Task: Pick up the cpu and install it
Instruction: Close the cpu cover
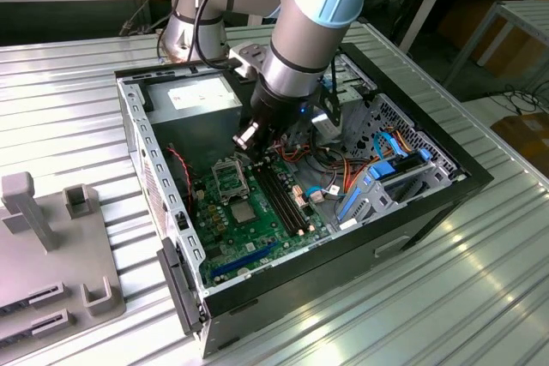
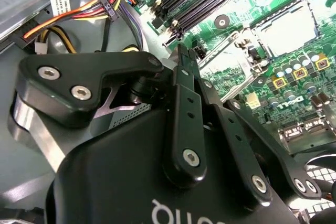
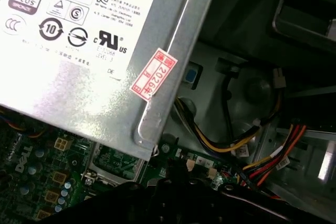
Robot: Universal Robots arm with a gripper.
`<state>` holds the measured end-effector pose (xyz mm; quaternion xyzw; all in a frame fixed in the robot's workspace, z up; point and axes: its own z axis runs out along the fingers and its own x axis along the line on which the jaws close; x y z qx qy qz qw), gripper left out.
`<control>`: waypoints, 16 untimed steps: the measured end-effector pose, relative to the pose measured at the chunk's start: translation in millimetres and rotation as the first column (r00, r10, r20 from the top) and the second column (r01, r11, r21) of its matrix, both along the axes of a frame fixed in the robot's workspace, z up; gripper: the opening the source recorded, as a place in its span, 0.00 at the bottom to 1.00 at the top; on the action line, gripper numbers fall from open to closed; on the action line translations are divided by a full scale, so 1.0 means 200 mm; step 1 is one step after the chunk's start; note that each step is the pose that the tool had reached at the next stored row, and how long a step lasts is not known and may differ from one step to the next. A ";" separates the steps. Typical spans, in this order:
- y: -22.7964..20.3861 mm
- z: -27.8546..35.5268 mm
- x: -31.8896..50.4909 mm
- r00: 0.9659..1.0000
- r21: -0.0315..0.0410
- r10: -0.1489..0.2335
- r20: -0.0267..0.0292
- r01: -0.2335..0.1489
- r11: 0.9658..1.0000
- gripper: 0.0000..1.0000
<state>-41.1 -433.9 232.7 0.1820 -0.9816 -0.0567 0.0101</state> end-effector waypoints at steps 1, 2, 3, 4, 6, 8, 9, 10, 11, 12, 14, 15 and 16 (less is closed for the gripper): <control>0.000 0.000 -0.001 1.000 -0.006 0.000 0.000 0.000 1.000 0.11; 0.001 0.000 -0.001 1.000 -0.017 0.000 0.000 0.000 1.000 0.11; 0.002 0.000 0.000 1.000 -0.029 0.000 0.000 0.000 1.000 0.11; 0.002 0.000 0.000 1.000 -0.040 0.000 0.000 0.000 0.999 0.11; 0.002 -0.001 0.000 1.000 -0.042 0.000 0.000 0.000 0.999 0.11; 0.002 -0.003 -0.002 1.000 -0.014 0.000 0.000 0.000 1.000 0.11; 0.002 -0.004 -0.003 1.000 0.005 0.000 0.000 0.000 1.000 0.11; 0.002 -0.005 -0.004 1.000 0.014 0.000 0.000 0.000 1.000 0.11; 0.001 -0.008 -0.005 1.000 0.021 0.000 0.000 0.000 1.000 0.11; -0.001 -0.012 -0.009 1.000 0.027 0.000 0.000 0.000 1.000 0.11; -0.003 -0.019 -0.014 1.000 0.027 0.000 0.000 0.000 1.000 0.11; -0.004 -0.023 -0.016 1.000 0.027 0.000 0.000 0.000 1.000 0.11; -0.006 -0.027 -0.017 1.000 0.028 0.000 0.000 0.000 1.000 0.11</control>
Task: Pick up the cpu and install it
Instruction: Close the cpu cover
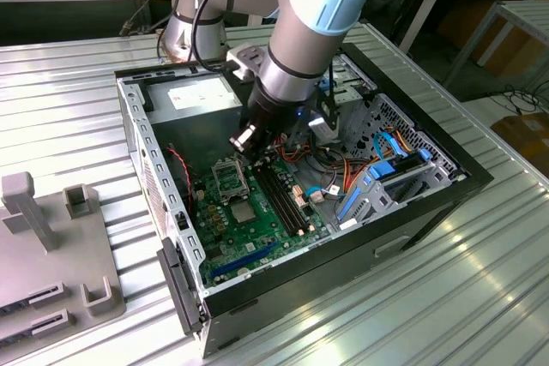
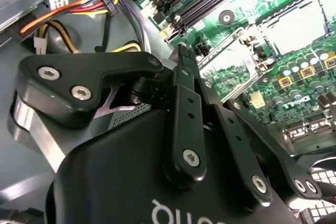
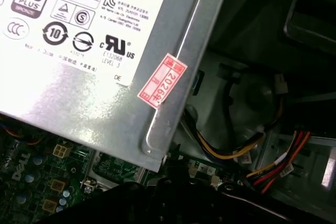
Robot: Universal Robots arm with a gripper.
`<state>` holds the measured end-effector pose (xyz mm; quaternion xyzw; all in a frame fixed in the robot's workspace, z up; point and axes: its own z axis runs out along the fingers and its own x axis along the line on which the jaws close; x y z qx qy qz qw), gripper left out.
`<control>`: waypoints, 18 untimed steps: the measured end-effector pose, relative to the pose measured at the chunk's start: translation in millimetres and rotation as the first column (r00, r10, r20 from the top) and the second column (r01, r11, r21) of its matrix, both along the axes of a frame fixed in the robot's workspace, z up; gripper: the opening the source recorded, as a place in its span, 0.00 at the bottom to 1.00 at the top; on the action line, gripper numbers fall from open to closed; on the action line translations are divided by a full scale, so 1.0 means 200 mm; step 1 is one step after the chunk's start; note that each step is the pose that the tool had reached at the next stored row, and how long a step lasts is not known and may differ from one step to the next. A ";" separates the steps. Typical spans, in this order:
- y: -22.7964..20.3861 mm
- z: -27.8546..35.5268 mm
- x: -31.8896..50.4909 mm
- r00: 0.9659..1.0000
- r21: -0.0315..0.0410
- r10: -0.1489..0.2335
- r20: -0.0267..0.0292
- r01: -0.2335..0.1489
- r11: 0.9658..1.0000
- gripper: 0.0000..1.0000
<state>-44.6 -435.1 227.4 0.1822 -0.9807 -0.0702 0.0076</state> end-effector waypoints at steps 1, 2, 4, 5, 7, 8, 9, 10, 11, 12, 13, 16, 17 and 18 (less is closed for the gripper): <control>-0.002 -0.006 -0.001 1.000 0.001 0.000 0.000 0.000 1.000 0.11; -0.006 -0.011 -0.001 1.000 0.003 0.000 0.000 0.000 1.000 0.11; -0.017 -0.027 -0.002 1.000 0.006 0.000 0.000 0.000 1.000 0.11; -0.020 -0.034 -0.003 1.000 0.008 0.000 0.000 0.000 1.000 0.11; -0.021 -0.045 -0.002 1.000 0.013 0.000 0.000 0.000 1.000 0.11; -0.021 -0.050 -0.002 1.000 0.017 0.000 0.000 0.000 1.000 0.11; -0.022 -0.056 -0.002 1.000 0.023 0.000 0.000 0.000 1.000 0.11; -0.023 -0.061 -0.002 1.000 0.027 0.000 0.000 0.000 1.000 0.11; -0.025 -0.065 -0.003 1.000 0.030 0.000 0.000 0.000 1.000 0.11; -0.025 -0.072 -0.003 1.000 0.034 0.000 0.000 0.000 0.999 0.11; -0.025 -0.076 -0.004 1.000 0.036 0.000 0.000 0.000 0.999 0.11; -0.026 -0.082 -0.007 1.000 0.041 0.000 0.000 0.000 0.999 0.11; -0.026 -0.082 -0.009 1.000 0.042 0.000 0.000 0.000 0.999 0.11; -0.027 -0.082 -0.010 1.000 0.043 0.000 0.000 0.000 0.999 0.11</control>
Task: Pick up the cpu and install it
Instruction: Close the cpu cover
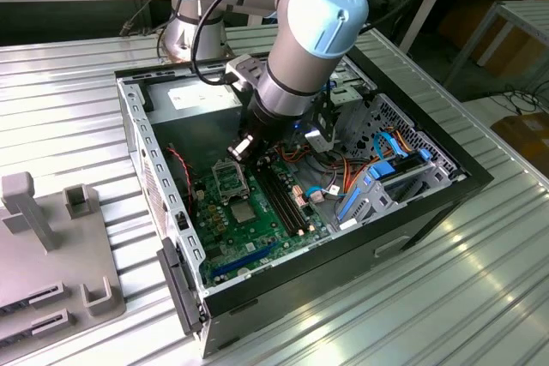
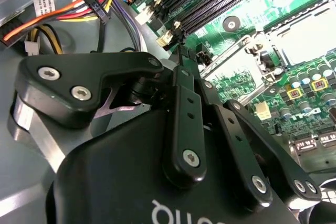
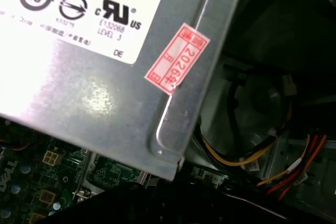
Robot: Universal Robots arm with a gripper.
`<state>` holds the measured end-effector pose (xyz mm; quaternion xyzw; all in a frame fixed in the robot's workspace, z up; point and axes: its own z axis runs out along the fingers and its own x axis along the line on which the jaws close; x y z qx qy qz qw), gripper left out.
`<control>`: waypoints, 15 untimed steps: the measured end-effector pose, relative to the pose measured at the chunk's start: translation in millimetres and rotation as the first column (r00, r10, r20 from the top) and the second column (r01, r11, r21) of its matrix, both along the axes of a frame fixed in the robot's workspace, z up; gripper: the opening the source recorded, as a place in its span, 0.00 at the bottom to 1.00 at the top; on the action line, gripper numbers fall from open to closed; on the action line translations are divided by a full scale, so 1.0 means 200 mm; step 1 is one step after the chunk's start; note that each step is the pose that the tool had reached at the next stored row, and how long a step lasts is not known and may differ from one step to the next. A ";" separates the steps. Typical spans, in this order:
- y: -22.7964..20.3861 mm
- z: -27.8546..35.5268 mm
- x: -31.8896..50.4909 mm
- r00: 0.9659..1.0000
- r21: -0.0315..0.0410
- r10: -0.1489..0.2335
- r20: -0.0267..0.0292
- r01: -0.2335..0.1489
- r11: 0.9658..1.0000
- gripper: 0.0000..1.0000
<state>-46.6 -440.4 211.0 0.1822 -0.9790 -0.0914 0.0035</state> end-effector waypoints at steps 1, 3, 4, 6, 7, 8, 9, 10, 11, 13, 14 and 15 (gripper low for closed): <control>-0.001 0.000 -0.002 1.000 0.000 0.000 0.000 0.000 1.000 0.11; -0.005 0.000 -0.006 1.000 0.000 0.000 0.000 0.000 1.000 0.11; -0.008 -0.001 -0.007 1.000 0.001 0.000 0.000 0.000 1.000 0.11; -0.010 0.000 -0.010 1.000 0.000 0.000 0.000 0.000 1.000 0.11; -0.011 -0.001 -0.011 1.000 0.000 0.000 0.000 0.000 1.000 0.11; -0.011 0.000 -0.011 1.000 0.000 0.000 0.000 0.000 1.000 0.11; -0.012 0.000 -0.012 1.000 0.000 0.000 0.000 0.000 1.000 0.11; -0.012 0.000 -0.014 1.000 0.000 0.000 0.000 0.000 1.000 0.11; -0.012 0.001 -0.016 1.000 0.000 0.000 0.000 0.000 1.000 0.11; -0.013 0.004 -0.018 1.000 0.000 0.000 0.000 0.000 1.000 0.11; -0.013 0.007 -0.020 1.000 0.000 0.000 0.000 0.000 1.000 0.11; -0.013 0.012 -0.022 1.000 0.000 0.000 0.000 0.000 1.000 0.11</control>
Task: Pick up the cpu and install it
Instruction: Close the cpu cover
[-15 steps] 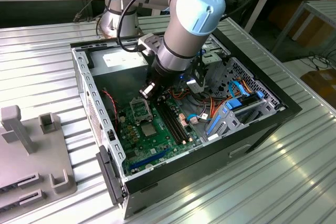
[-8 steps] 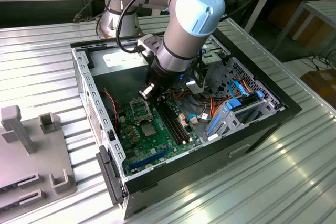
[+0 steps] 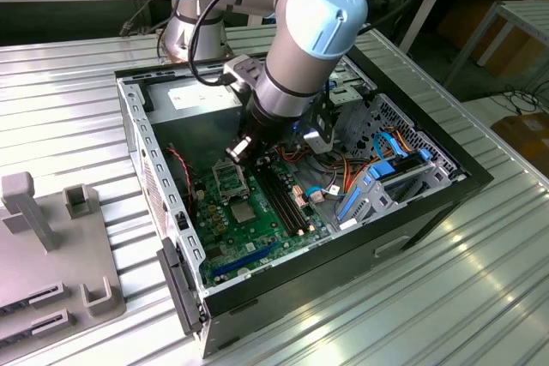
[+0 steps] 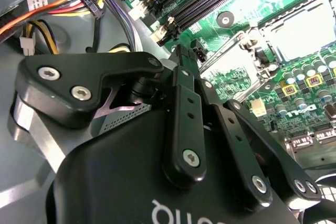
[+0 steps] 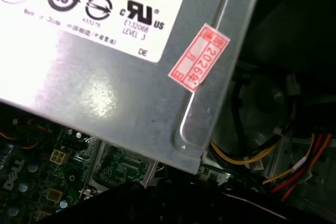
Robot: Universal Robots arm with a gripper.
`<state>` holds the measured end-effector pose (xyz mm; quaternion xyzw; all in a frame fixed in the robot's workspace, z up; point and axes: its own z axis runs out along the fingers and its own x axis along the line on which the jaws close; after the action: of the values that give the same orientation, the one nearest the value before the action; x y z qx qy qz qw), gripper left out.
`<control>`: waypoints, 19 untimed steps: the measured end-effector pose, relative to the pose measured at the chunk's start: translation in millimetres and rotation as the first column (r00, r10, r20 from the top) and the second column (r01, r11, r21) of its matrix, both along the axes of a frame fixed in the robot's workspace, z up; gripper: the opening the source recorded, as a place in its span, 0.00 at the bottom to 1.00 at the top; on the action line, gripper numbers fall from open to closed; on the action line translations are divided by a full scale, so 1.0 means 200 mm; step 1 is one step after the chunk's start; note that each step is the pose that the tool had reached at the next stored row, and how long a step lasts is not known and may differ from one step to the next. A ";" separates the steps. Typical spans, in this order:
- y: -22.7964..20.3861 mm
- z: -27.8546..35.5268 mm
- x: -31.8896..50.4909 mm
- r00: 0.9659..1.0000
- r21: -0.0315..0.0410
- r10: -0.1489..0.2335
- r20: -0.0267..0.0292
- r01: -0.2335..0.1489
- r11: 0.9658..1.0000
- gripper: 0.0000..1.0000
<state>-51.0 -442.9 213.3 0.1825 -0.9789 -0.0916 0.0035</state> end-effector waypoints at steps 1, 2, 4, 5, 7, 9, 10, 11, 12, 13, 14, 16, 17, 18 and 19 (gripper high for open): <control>0.000 0.006 -0.001 1.000 0.000 0.000 0.000 0.000 1.000 0.11; 0.000 0.010 -0.001 1.000 0.000 0.000 0.000 0.000 1.000 0.11; 0.000 0.017 -0.002 1.000 -0.002 0.000 0.000 0.000 1.000 0.11; 0.000 0.018 -0.002 1.000 -0.004 0.000 0.000 0.000 1.000 0.11; 0.000 0.021 -0.002 1.000 -0.013 0.000 0.000 0.000 1.000 0.11; 0.000 0.024 -0.002 1.000 -0.018 0.001 0.000 -0.001 1.000 0.11; -0.001 0.026 -0.002 1.000 -0.020 0.001 0.000 -0.001 1.000 0.11; 0.000 0.030 -0.003 1.000 -0.023 0.001 0.000 -0.001 1.000 0.11; 0.000 0.034 -0.003 1.000 -0.024 0.002 0.000 -0.002 1.000 0.11; 0.000 0.037 -0.004 1.000 -0.024 0.002 0.000 -0.002 1.000 0.11; 0.000 0.040 -0.004 1.000 -0.024 0.002 0.000 -0.002 1.000 0.11; 0.000 0.047 -0.005 1.000 -0.025 0.003 0.000 -0.003 1.000 0.11; 0.000 0.050 -0.005 1.000 -0.025 0.004 0.000 -0.004 1.000 0.11; 0.000 0.054 -0.006 1.000 -0.025 0.004 0.000 -0.004 1.000 0.11; 0.000 0.058 -0.006 1.000 -0.025 0.005 0.000 -0.005 1.000 0.11</control>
<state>-52.2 -443.0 224.8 0.1846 -0.9796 -0.0794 0.0059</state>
